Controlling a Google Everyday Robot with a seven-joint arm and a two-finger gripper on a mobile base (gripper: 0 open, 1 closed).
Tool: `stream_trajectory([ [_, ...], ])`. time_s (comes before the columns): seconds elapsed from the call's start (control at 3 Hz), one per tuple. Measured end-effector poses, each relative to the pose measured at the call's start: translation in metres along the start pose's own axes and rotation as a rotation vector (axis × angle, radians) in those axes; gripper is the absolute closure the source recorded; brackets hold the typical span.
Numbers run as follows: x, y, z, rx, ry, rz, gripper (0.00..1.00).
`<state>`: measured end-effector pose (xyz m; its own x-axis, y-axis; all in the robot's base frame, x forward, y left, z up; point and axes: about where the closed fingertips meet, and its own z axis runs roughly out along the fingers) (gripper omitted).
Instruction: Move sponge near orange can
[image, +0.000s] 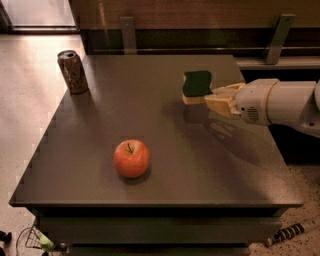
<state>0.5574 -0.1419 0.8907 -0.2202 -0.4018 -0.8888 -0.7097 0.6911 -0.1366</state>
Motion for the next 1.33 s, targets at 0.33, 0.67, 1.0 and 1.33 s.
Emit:
stream_trajectory([
  [0.33, -0.037, 0.0, 0.009, -0.066, -0.024, -0.05, 1.0],
  [0.67, -0.062, 0.021, 0.045, -0.201, -0.019, -0.088, 1.0],
  [1.0, -0.072, 0.055, 0.096, -0.337, 0.014, -0.11, 1.0],
  [1.33, -0.08, 0.079, 0.131, -0.405, 0.02, -0.116, 1.0],
])
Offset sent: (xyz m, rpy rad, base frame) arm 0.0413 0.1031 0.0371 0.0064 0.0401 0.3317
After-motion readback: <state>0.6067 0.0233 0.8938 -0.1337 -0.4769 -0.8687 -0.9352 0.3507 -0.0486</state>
